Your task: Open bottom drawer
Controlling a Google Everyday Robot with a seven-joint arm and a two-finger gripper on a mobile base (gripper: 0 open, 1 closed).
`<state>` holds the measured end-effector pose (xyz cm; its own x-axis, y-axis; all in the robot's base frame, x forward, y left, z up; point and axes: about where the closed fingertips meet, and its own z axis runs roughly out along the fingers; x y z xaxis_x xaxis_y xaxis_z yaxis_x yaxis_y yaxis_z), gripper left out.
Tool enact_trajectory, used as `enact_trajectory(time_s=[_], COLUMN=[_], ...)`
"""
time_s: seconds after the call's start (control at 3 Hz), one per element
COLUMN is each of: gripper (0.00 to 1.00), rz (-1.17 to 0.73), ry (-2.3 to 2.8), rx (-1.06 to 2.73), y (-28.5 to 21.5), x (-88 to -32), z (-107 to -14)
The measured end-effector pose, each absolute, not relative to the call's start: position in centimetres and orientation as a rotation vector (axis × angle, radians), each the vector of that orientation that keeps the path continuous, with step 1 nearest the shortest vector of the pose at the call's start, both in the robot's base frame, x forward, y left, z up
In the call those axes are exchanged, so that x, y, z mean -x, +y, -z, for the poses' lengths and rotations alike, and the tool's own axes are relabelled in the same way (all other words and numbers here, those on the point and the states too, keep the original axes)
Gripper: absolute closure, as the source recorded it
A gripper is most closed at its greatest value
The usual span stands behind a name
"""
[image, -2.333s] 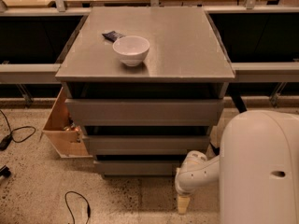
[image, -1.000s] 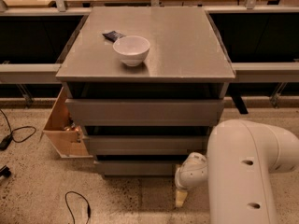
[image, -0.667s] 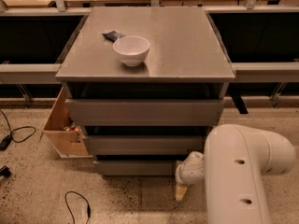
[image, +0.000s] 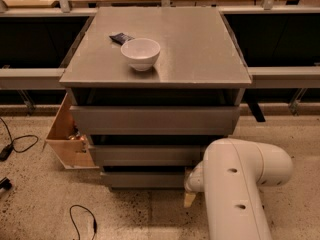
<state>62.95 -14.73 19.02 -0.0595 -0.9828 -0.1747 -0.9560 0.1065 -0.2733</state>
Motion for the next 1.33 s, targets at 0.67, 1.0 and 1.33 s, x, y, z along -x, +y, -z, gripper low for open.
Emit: enact_trajectory(time_s=[0.67, 1.0, 1.33], gripper=[0.27, 0.5, 0.74], rz=[0.096, 0.127, 0.127], ry=[2.114, 2.153, 2.154], rx=[1.95, 1.984, 1.985], y=[-14.7, -18.6, -18.7], x=[-63.7, -62.1, -62.1], z=[-16.4, -18.5, -18.6])
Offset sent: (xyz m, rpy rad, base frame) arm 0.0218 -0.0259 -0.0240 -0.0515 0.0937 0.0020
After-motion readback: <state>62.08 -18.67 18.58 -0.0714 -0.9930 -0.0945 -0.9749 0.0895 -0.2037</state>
